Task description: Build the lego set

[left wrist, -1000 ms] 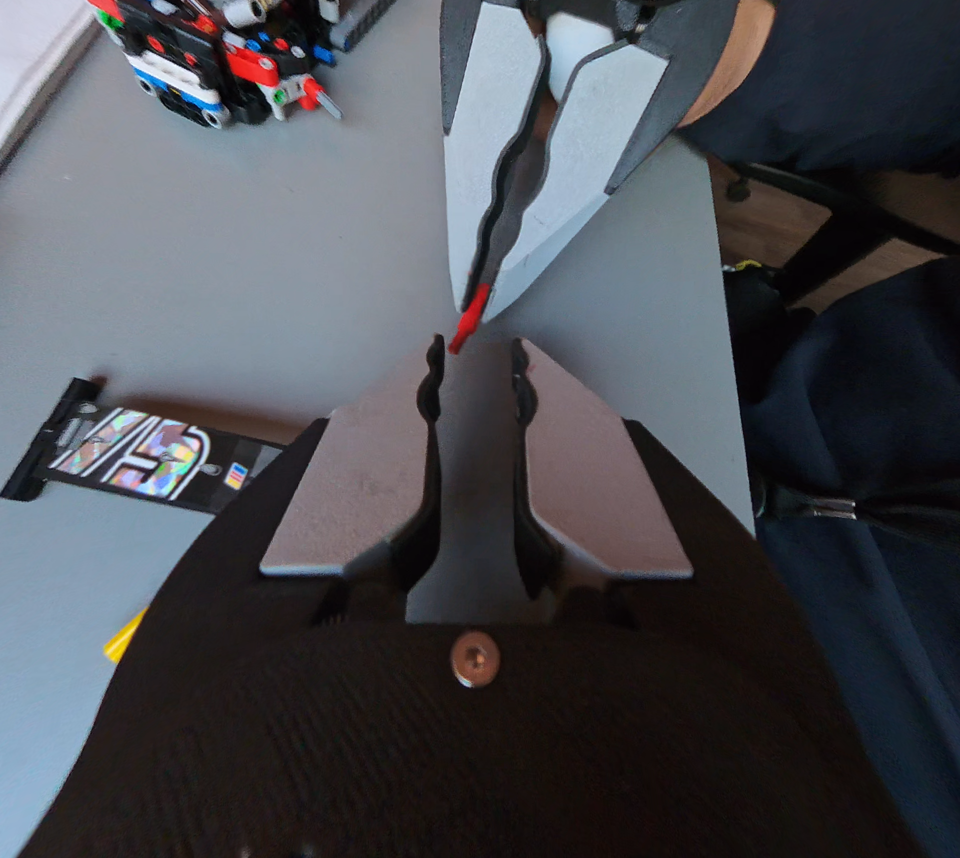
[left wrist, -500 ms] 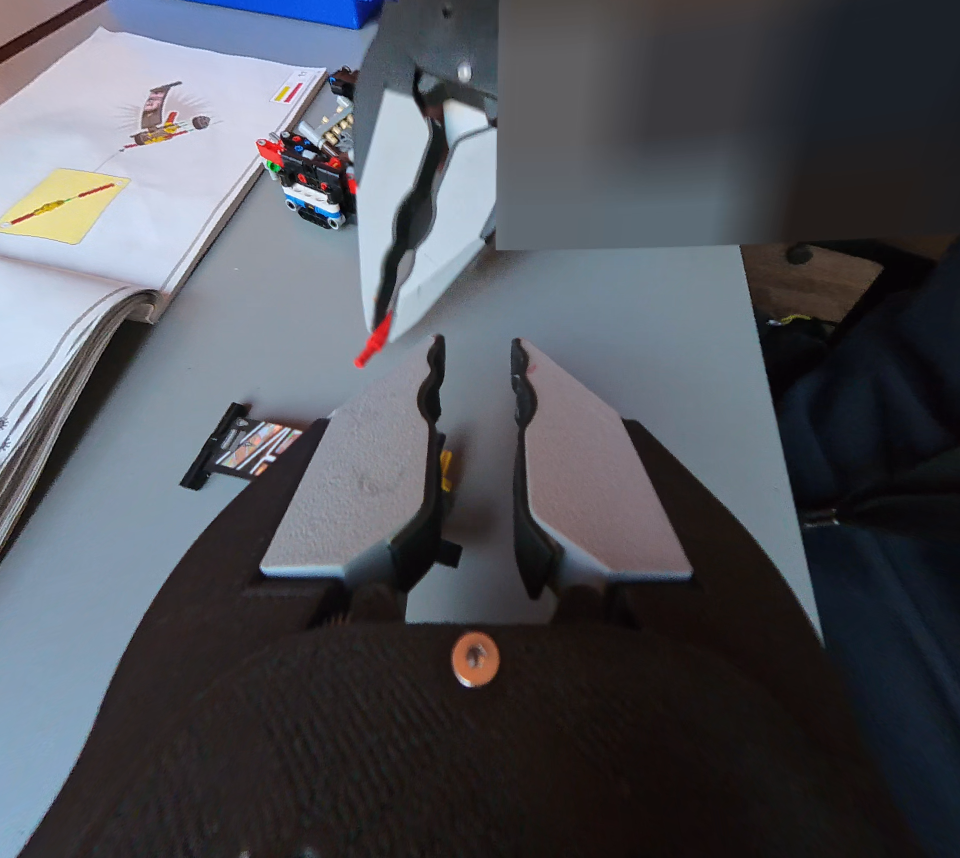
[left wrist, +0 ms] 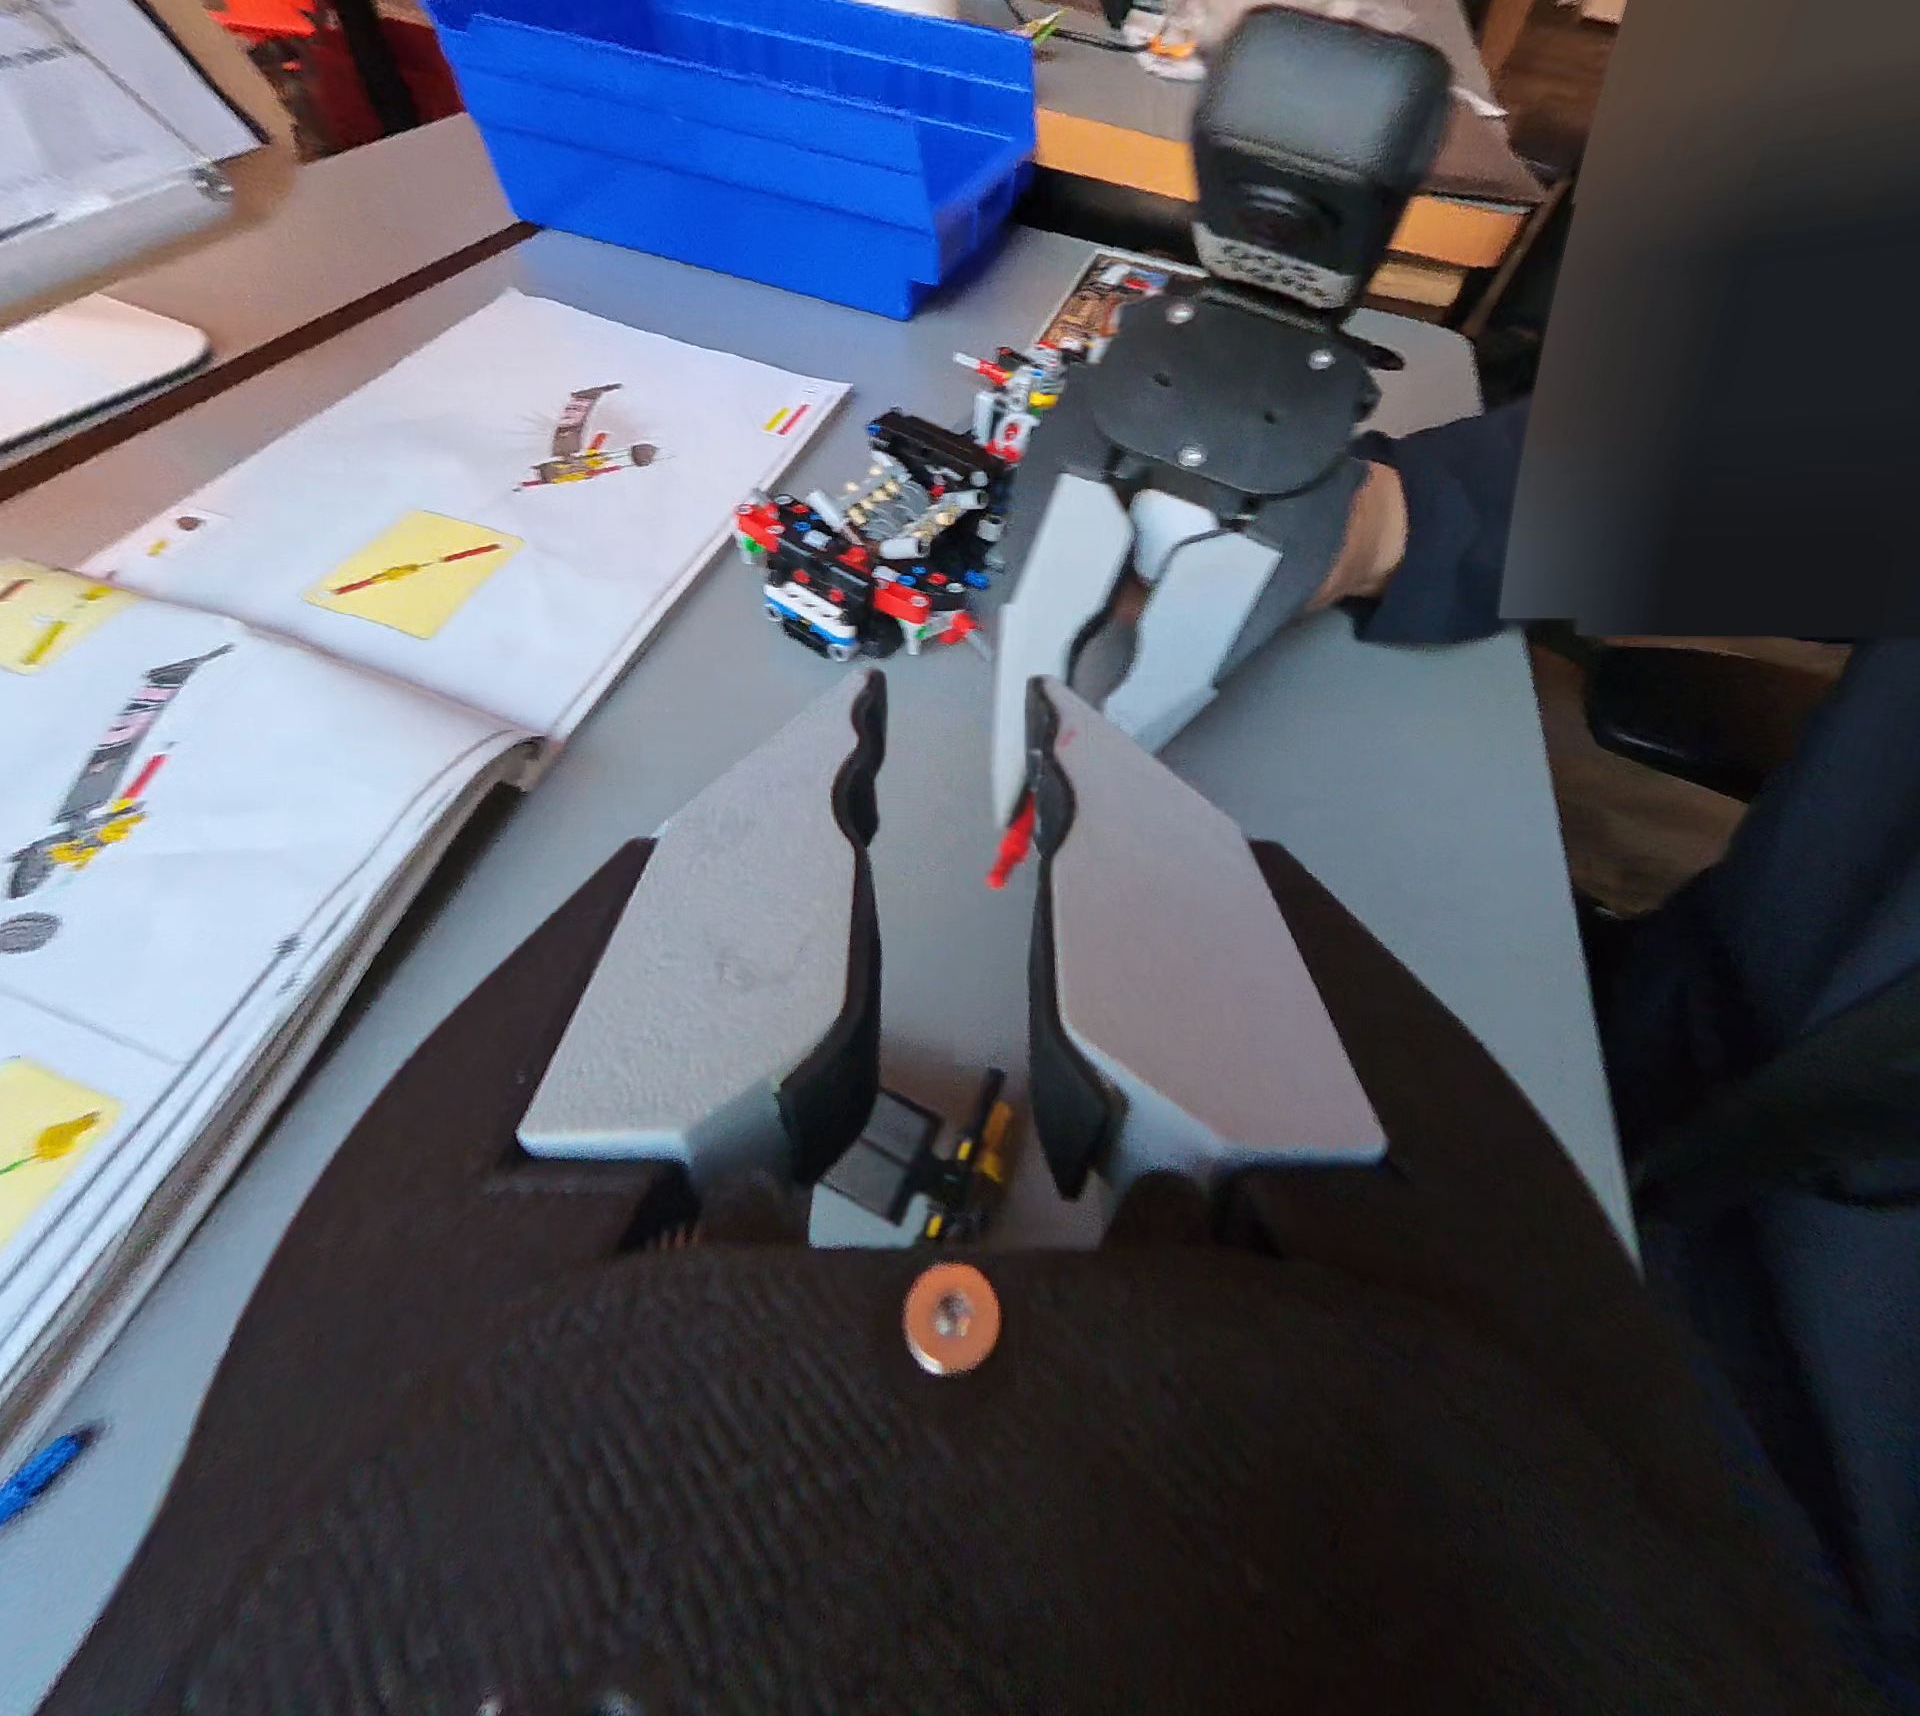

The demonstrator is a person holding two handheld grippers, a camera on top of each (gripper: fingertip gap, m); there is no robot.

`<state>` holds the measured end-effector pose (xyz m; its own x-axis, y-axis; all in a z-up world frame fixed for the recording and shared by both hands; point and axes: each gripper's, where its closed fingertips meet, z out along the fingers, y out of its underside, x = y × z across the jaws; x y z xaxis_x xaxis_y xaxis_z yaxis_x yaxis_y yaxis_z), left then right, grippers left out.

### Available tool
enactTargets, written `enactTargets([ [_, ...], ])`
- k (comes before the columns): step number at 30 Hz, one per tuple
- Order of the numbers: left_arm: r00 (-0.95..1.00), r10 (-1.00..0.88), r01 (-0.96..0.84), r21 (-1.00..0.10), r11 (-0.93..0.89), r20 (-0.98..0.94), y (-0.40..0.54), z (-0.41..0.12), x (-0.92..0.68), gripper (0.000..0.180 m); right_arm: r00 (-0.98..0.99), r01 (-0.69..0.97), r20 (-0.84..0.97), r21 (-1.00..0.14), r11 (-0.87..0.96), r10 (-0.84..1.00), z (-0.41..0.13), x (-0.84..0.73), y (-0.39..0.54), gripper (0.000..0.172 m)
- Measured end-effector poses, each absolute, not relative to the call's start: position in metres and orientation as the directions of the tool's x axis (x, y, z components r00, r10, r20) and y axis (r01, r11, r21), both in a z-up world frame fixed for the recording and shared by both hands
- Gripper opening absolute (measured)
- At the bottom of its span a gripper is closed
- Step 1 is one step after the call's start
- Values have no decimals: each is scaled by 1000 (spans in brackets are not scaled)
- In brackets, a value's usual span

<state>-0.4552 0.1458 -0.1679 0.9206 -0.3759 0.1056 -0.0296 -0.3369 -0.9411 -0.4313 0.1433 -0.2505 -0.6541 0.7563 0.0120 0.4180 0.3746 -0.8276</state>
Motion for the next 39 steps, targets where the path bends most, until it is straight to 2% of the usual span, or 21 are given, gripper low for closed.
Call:
enactTargets([
  [4,949,-298,-36,-900,-434,106,157,-180,-478,24,-667,424,8,-818,389,745,-254,-423,142,4],
  [9,980,-183,-23,-880,-473,73,169,-181,-510,26,-678,422,13,-812,403,735,-255,-414,144,4],
  [14,988,-142,-28,-850,-527,55,187,-172,-538,32,-680,437,-2,-805,402,733,-258,-410,146,4],
  [20,993,-117,-77,-770,-633,-3,199,-192,-558,33,-674,444,3,-798,409,738,-259,-409,147,4],
  [29,991,-105,-128,-777,-617,-80,155,-202,-563,22,-679,434,3,-805,405,734,-258,-411,146,3],
  [39,995,-51,-100,-819,-565,-86,110,-215,-583,14,-659,437,26,-800,411,752,-259,-425,145,4],
])
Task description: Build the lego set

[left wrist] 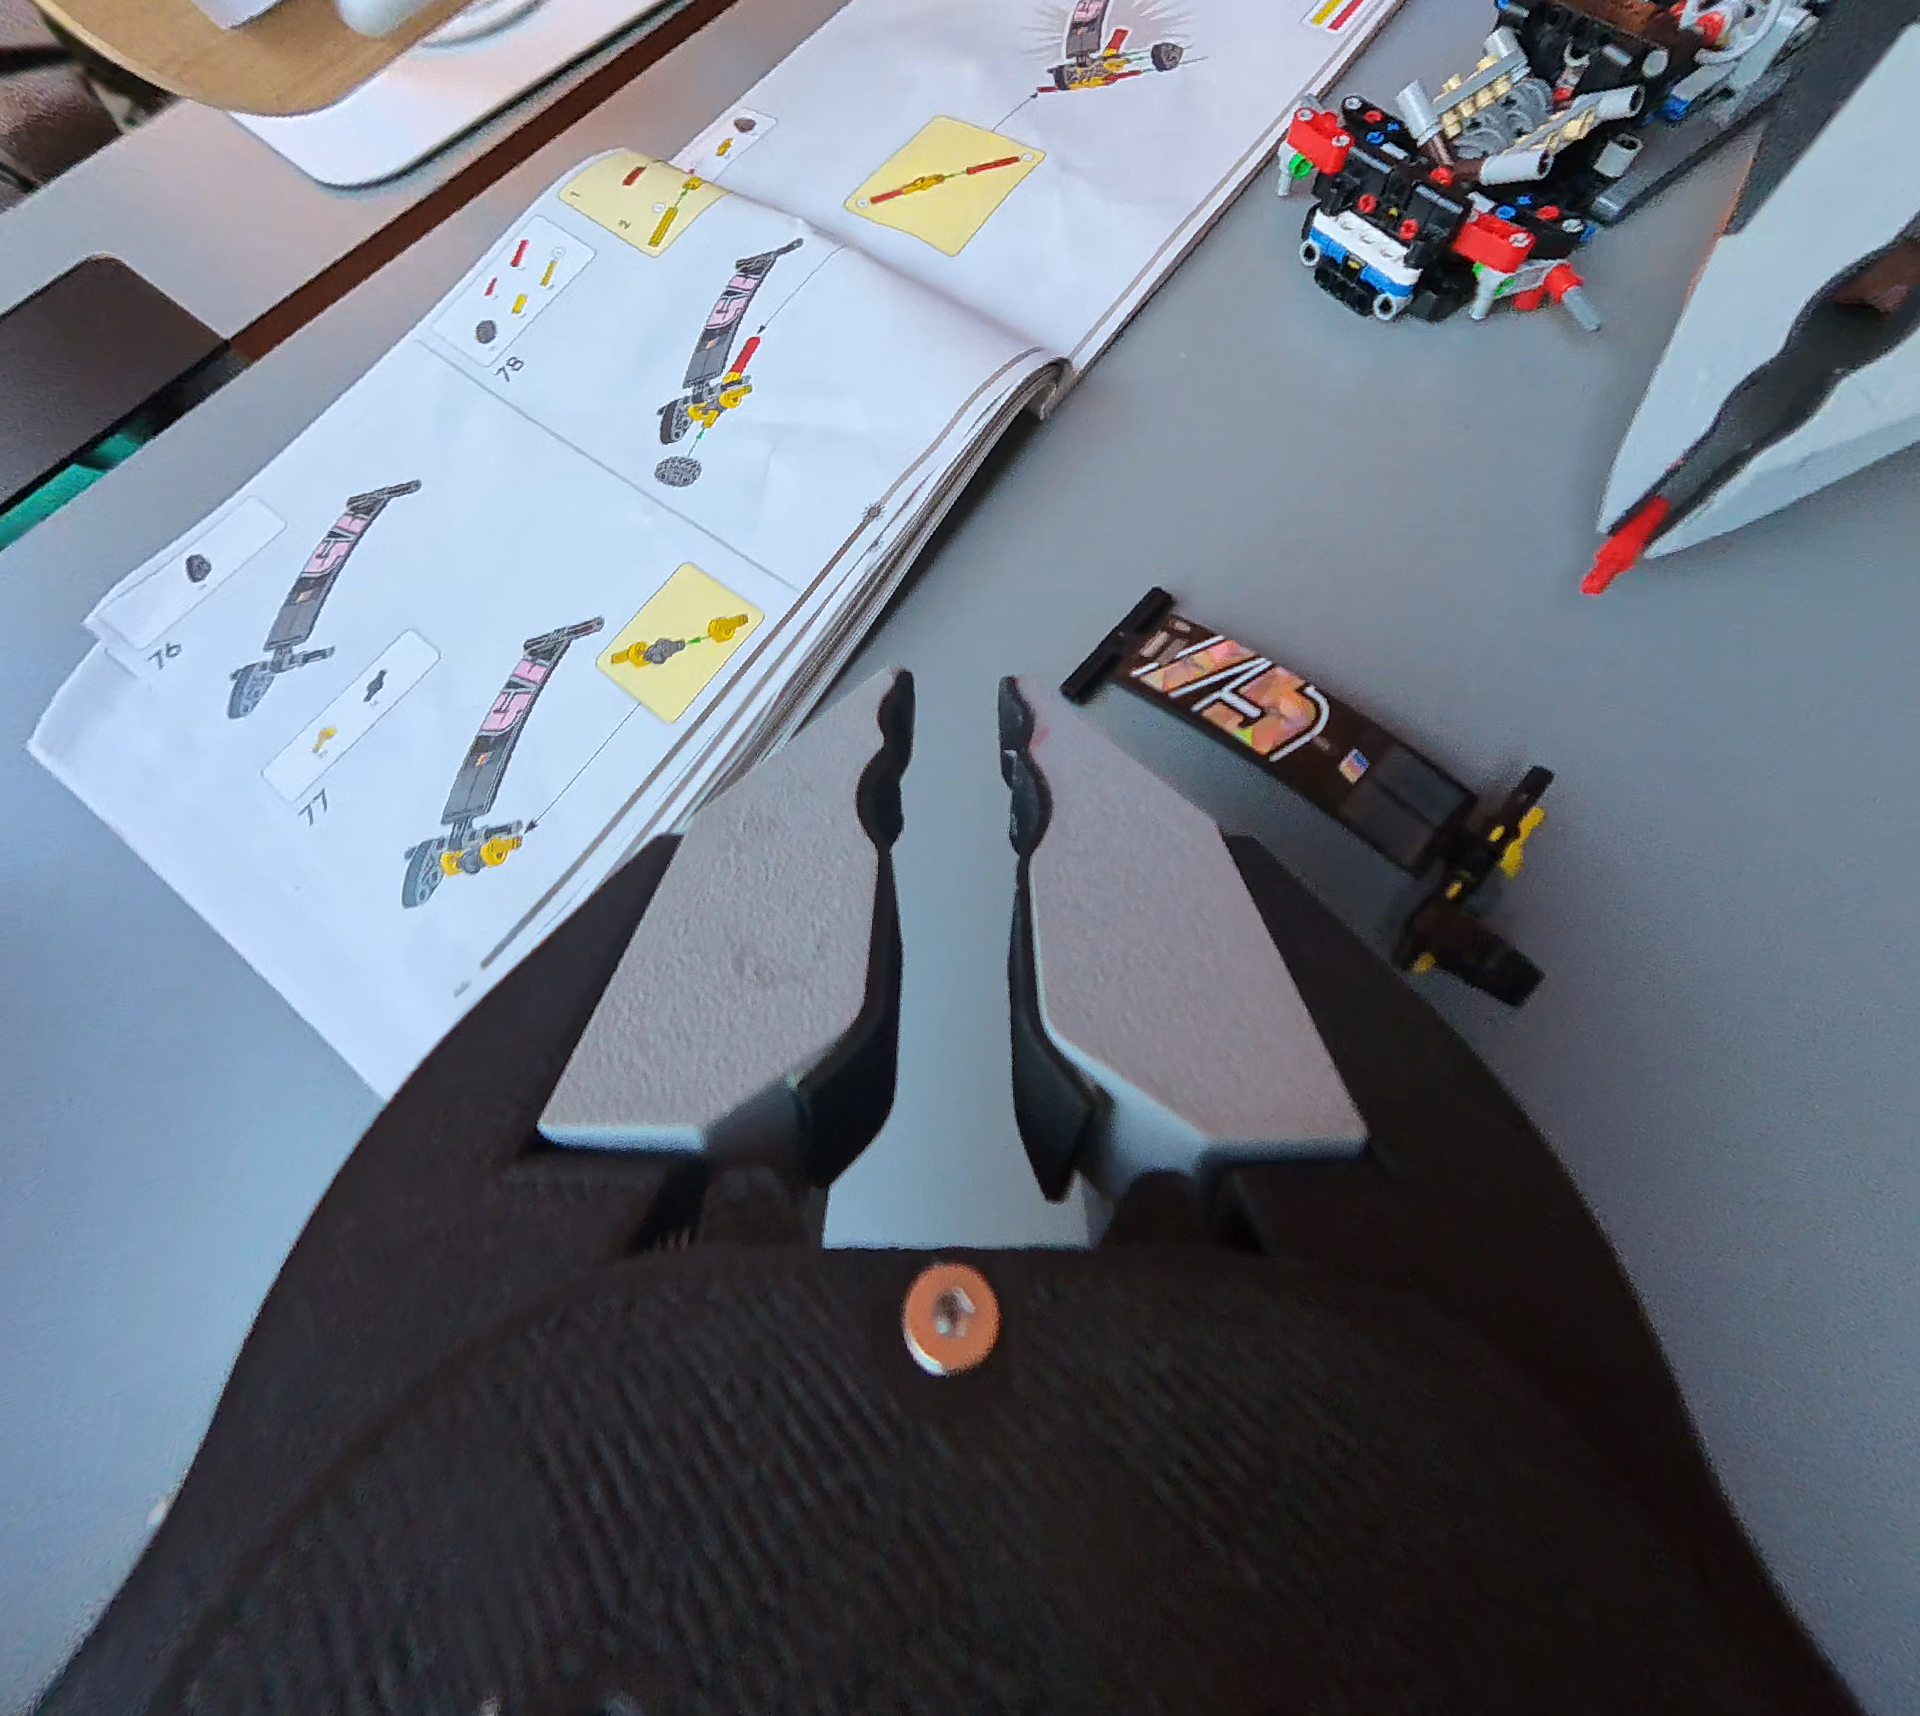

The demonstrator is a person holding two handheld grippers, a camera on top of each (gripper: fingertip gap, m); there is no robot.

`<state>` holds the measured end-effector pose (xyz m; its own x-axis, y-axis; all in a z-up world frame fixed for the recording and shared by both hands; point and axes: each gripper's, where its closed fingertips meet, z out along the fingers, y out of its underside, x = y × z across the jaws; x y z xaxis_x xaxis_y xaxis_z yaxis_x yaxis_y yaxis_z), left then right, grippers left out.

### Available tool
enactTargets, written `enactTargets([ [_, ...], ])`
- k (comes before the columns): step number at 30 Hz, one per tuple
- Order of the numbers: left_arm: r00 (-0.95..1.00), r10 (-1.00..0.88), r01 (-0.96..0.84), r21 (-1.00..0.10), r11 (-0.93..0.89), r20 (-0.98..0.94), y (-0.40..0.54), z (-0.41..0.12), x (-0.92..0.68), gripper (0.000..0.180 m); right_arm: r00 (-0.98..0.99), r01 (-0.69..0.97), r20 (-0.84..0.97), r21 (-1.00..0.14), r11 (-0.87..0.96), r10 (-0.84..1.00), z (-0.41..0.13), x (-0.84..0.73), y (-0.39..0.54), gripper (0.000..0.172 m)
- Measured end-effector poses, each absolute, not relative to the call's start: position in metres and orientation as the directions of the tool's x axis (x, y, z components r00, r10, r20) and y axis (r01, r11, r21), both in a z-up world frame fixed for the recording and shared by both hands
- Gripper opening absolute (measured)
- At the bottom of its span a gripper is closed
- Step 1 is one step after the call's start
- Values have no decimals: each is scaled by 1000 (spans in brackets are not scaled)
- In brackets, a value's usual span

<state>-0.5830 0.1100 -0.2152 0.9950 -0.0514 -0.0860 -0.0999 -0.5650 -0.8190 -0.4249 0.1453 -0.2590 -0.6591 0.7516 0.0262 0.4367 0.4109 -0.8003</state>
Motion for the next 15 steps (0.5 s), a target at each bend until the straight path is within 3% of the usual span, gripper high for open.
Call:
enactTargets([
  [5,979,0,-177,-863,-474,-202,103,-211,-596,3,-651,468,27,-773,429,759,-266,-431,144,4],
  [9,984,-1,-160,-895,-417,-176,111,-212,-590,0,-674,476,42,-739,477,738,-274,-433,139,4],
  [15,992,-37,-126,-911,-393,-121,121,-217,-582,0,-721,446,-11,-773,452,692,-266,-426,132,4],
])
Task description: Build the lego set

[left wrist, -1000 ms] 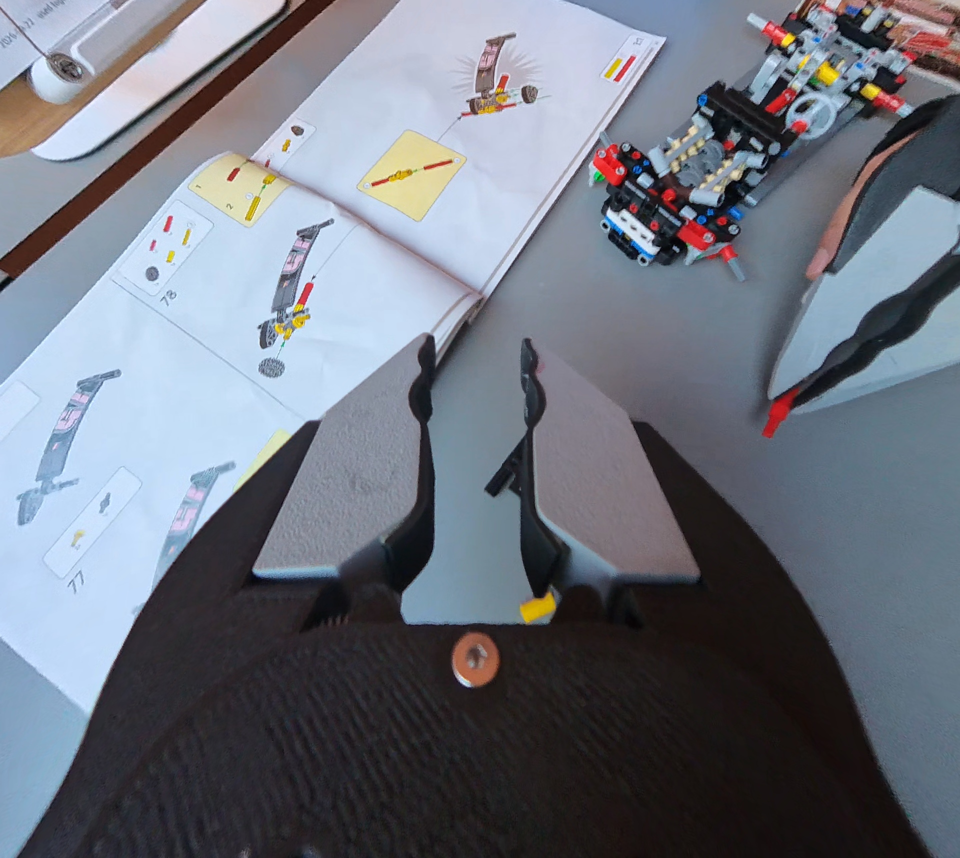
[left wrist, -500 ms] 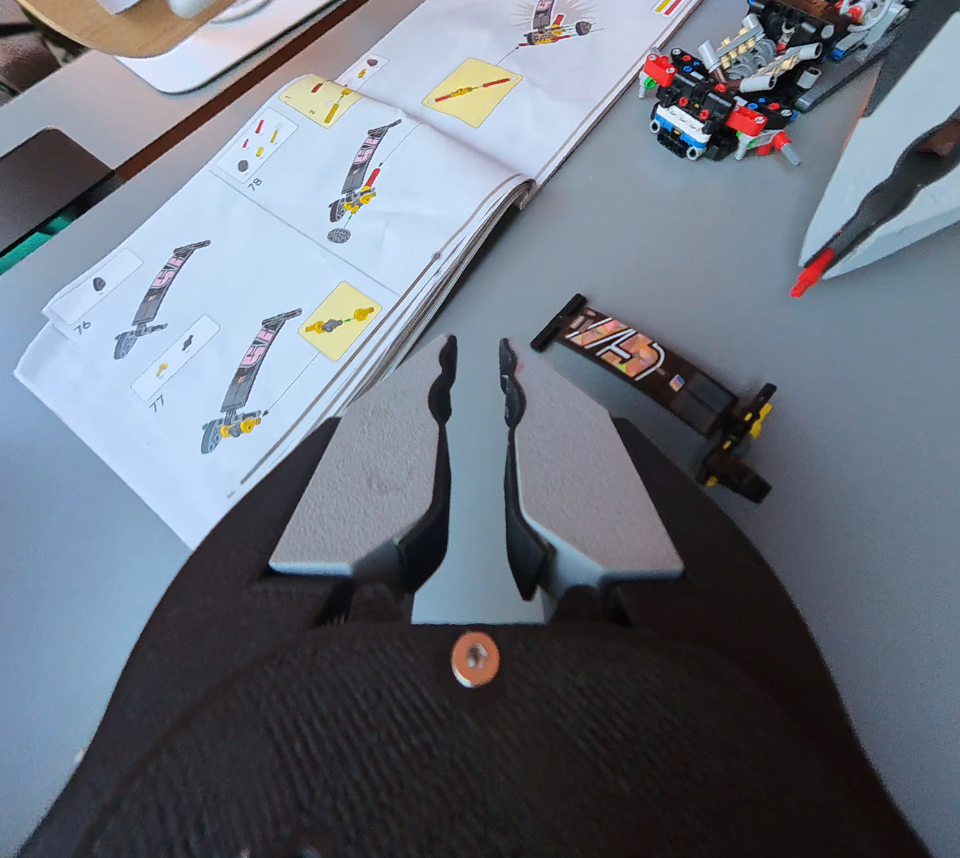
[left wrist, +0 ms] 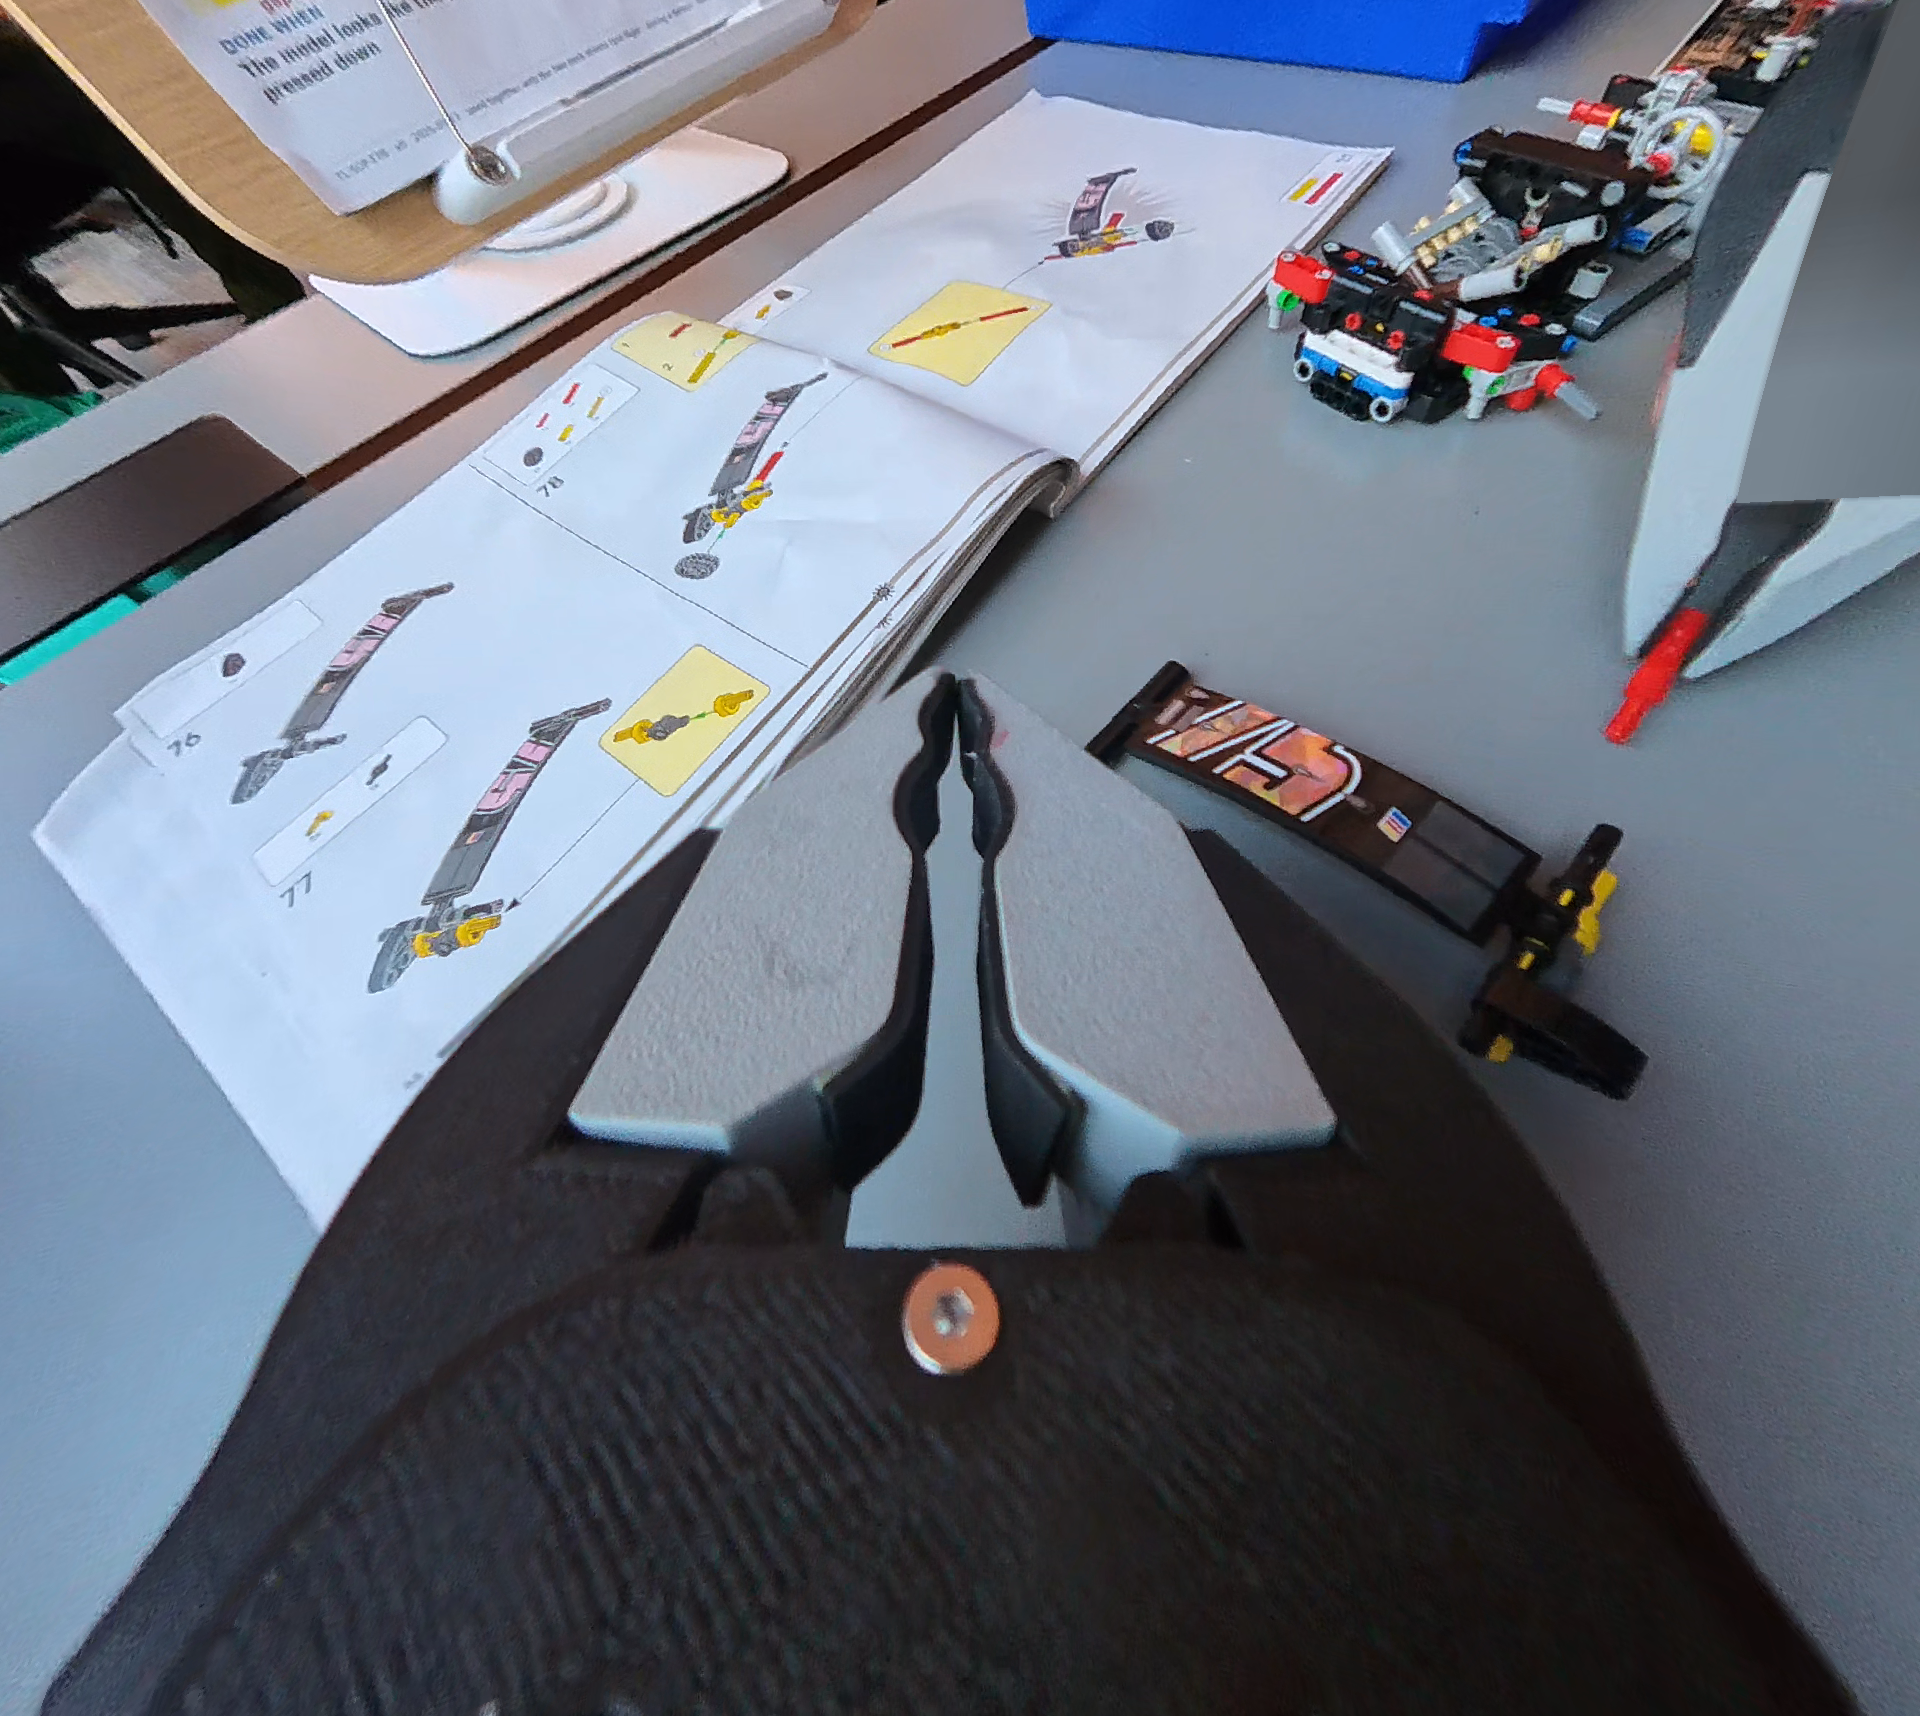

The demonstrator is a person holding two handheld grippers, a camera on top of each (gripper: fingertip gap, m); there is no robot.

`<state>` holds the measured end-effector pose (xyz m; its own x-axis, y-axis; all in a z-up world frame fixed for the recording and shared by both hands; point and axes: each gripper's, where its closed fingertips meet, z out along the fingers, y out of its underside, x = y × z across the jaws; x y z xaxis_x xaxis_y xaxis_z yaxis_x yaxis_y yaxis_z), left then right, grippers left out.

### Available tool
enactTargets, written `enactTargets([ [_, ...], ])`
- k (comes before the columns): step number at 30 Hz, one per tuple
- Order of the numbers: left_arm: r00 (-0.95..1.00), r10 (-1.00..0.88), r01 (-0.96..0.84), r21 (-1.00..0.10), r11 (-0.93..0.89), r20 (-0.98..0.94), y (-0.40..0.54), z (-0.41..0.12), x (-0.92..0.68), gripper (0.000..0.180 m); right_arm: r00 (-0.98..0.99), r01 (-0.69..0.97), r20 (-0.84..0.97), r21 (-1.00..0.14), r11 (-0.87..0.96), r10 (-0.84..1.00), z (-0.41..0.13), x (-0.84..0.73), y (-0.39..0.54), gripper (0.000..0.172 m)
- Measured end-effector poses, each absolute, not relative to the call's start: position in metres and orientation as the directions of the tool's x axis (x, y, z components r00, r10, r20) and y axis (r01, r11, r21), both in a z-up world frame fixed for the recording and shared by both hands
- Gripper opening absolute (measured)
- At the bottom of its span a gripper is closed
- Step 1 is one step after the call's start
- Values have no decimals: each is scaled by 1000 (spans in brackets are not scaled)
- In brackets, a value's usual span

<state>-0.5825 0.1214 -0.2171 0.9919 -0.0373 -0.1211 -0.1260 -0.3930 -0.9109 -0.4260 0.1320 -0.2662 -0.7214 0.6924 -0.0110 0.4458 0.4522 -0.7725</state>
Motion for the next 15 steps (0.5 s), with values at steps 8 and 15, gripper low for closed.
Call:
enactTargets([
  [8,995,-47,-95,-908,-407,-83,121,-220,-583,0,-728,459,-1,-743,487,686,-273,-425,131,5],
  [15,994,-42,-105,-903,-417,-97,122,-222,-583,0,-729,445,-5,-764,468,685,-268,-425,131,7],
])
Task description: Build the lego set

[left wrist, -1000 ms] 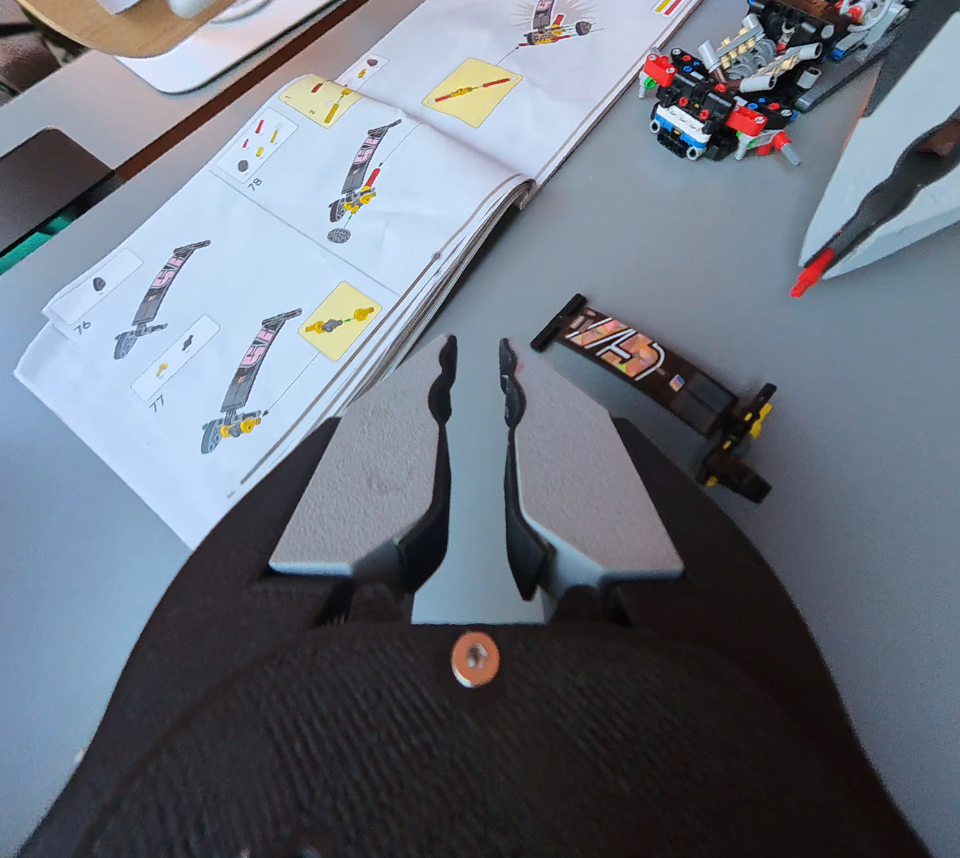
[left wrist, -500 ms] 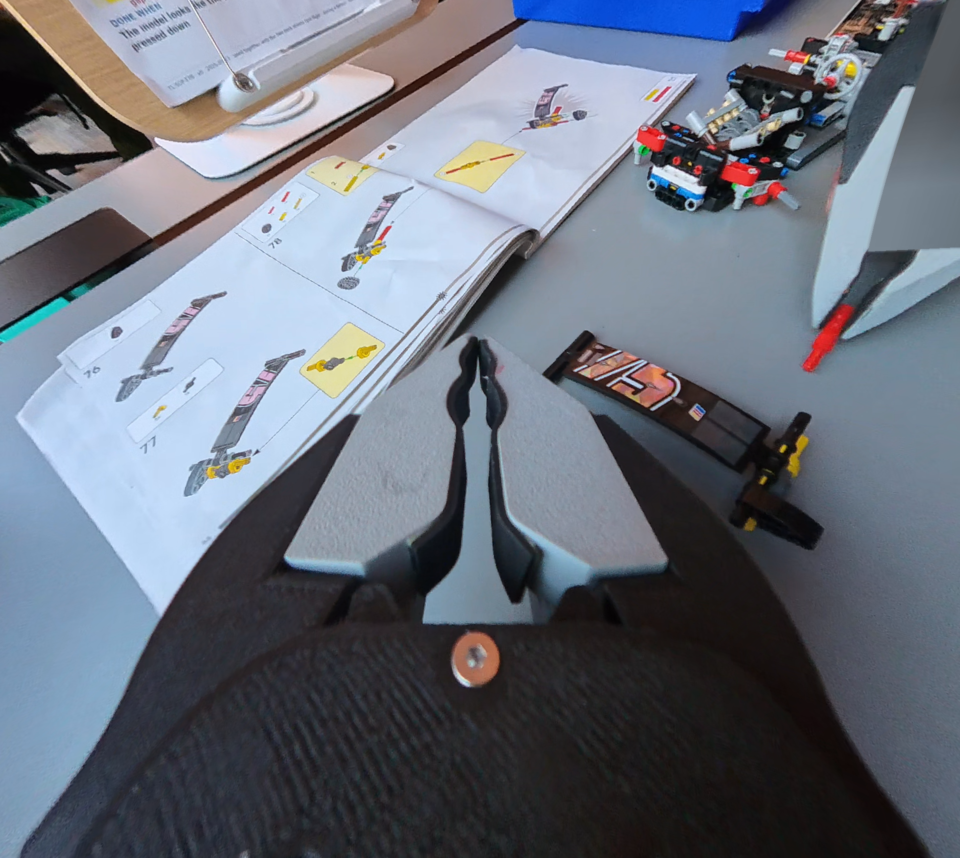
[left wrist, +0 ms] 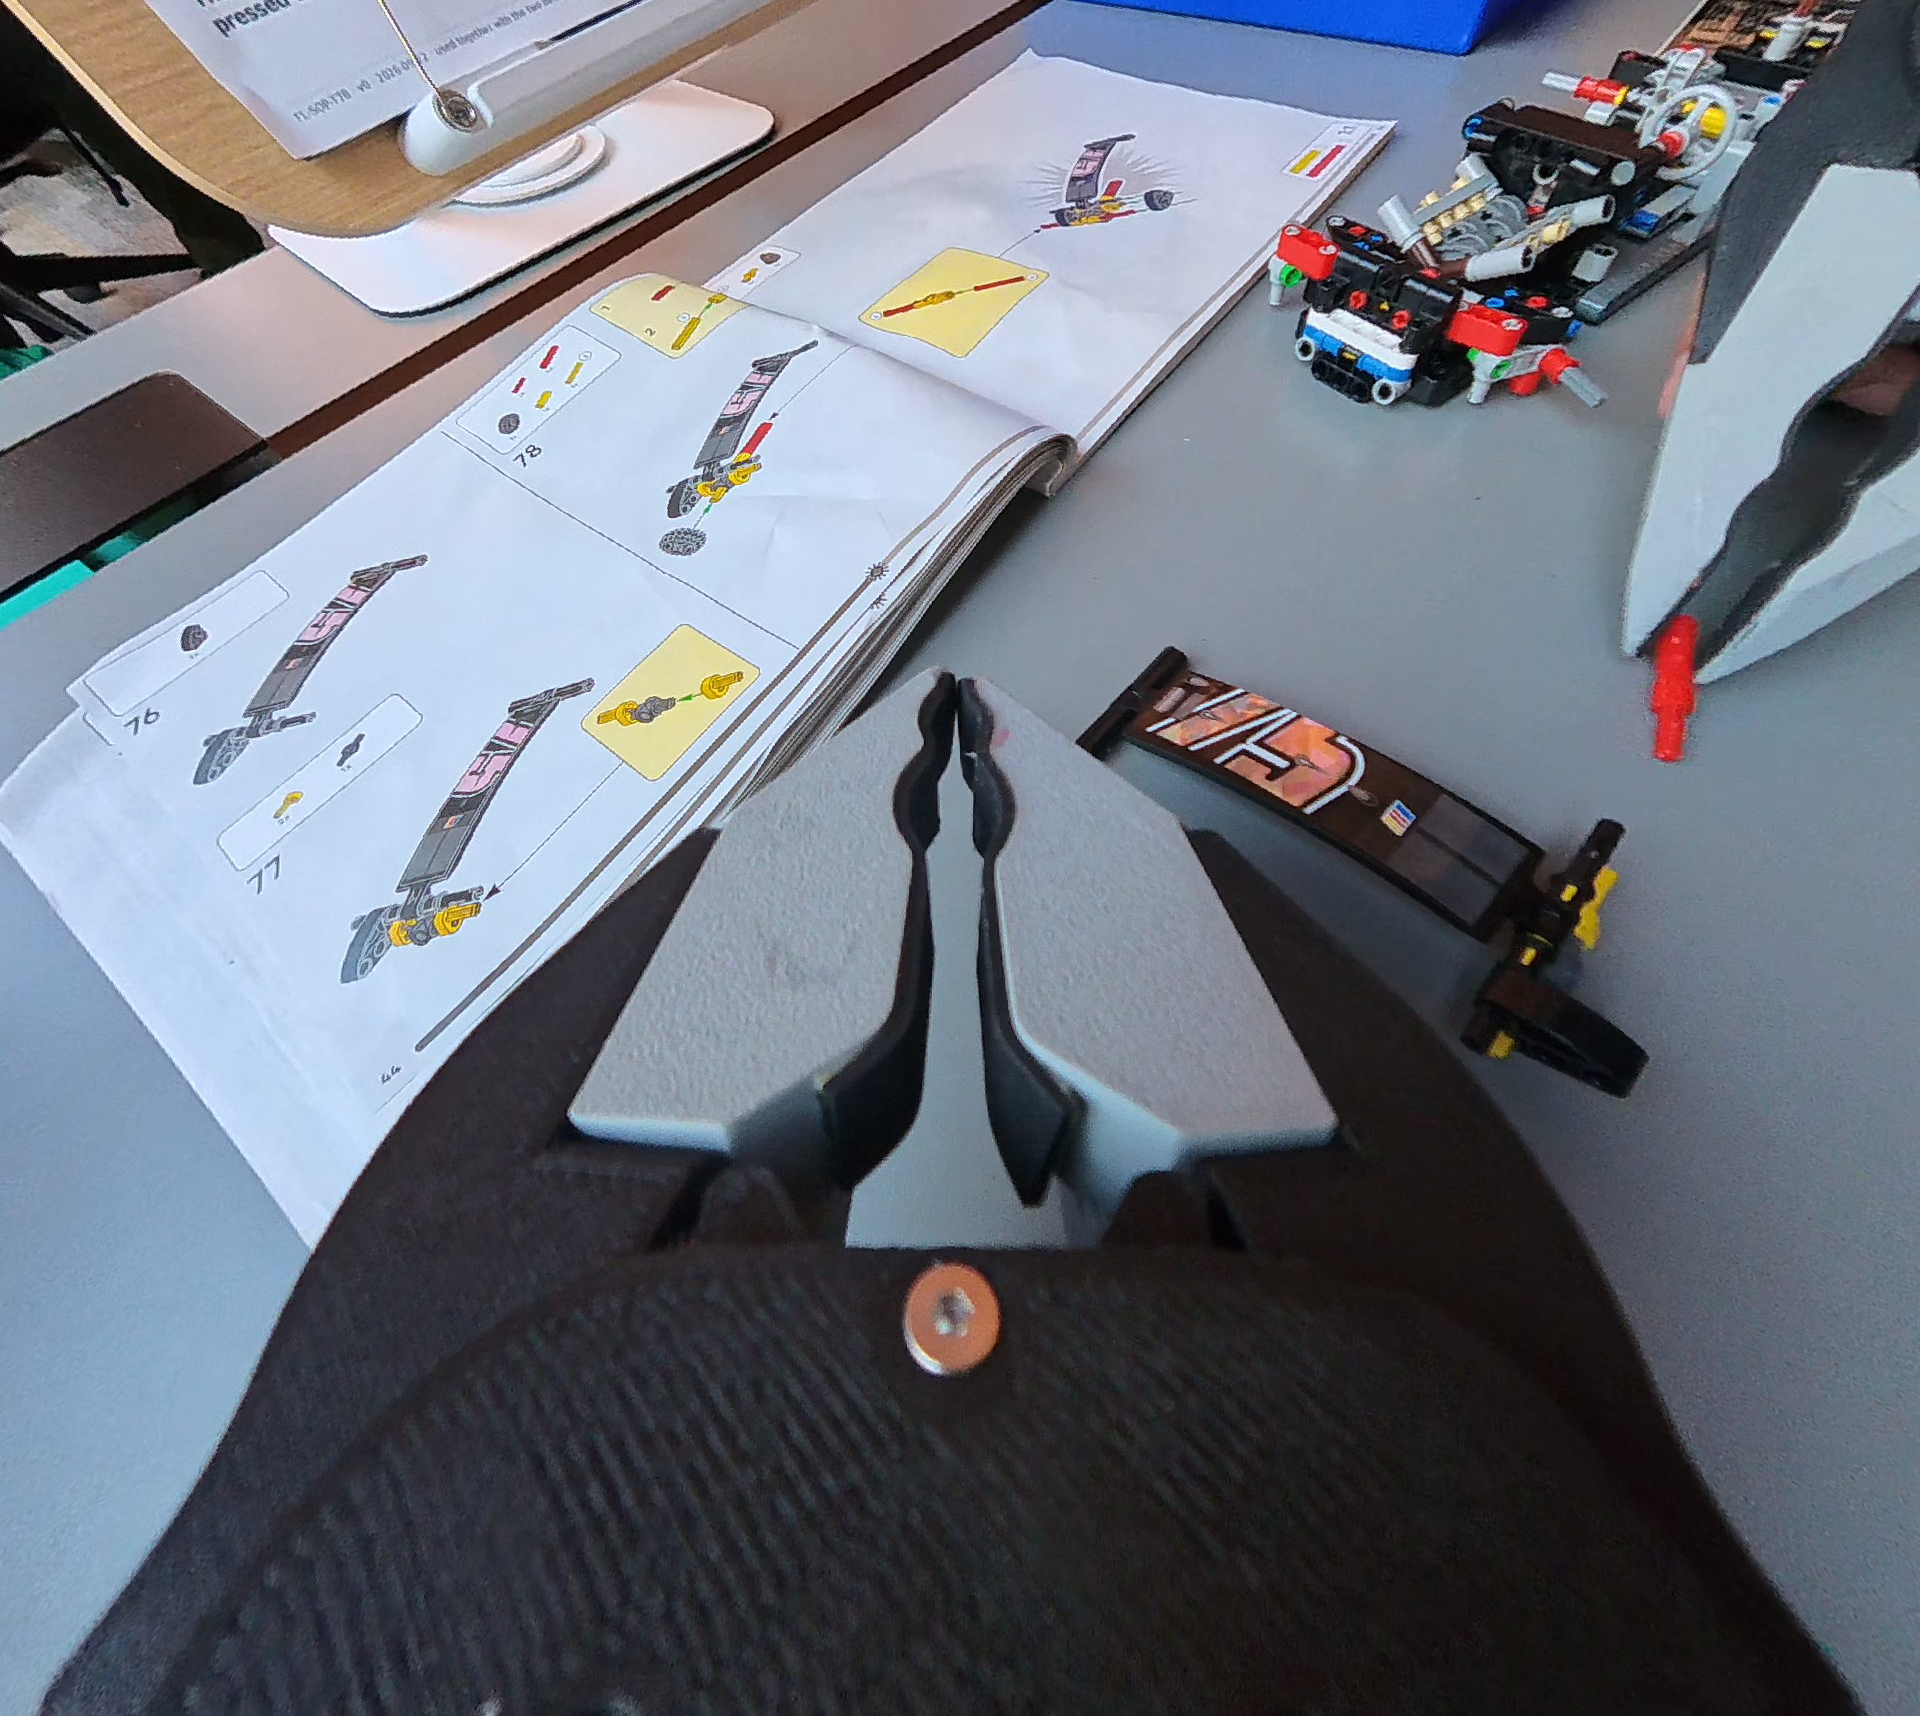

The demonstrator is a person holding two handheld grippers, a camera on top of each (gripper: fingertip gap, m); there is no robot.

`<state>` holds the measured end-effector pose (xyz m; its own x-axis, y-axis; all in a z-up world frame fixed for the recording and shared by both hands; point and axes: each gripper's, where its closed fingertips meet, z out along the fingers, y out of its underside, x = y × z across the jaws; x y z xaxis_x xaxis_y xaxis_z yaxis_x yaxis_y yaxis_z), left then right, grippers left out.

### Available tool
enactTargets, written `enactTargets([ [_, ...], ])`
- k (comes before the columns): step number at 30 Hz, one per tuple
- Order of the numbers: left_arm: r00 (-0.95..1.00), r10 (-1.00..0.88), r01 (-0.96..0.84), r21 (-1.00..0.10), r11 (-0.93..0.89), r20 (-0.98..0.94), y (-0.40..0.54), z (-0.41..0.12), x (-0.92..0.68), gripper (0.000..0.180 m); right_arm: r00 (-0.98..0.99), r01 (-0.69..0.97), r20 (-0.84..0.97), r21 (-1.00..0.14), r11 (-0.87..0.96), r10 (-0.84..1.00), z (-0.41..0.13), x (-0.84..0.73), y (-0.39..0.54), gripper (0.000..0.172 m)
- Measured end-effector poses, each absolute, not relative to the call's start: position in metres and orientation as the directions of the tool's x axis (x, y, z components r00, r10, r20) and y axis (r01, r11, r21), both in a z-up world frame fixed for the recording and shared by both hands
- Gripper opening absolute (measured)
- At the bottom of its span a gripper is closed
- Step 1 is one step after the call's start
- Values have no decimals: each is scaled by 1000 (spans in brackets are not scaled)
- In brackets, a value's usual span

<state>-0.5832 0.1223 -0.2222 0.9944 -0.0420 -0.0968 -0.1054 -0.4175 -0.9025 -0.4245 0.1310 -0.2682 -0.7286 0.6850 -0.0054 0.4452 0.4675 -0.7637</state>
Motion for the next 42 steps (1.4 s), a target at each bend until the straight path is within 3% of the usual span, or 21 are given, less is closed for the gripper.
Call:
enactTargets([
  [42,997,-60,-74,-887,-457,-52,125,-229,-584,0,-734,415,-45,-820,394,678,-254,-422,133,9],
])
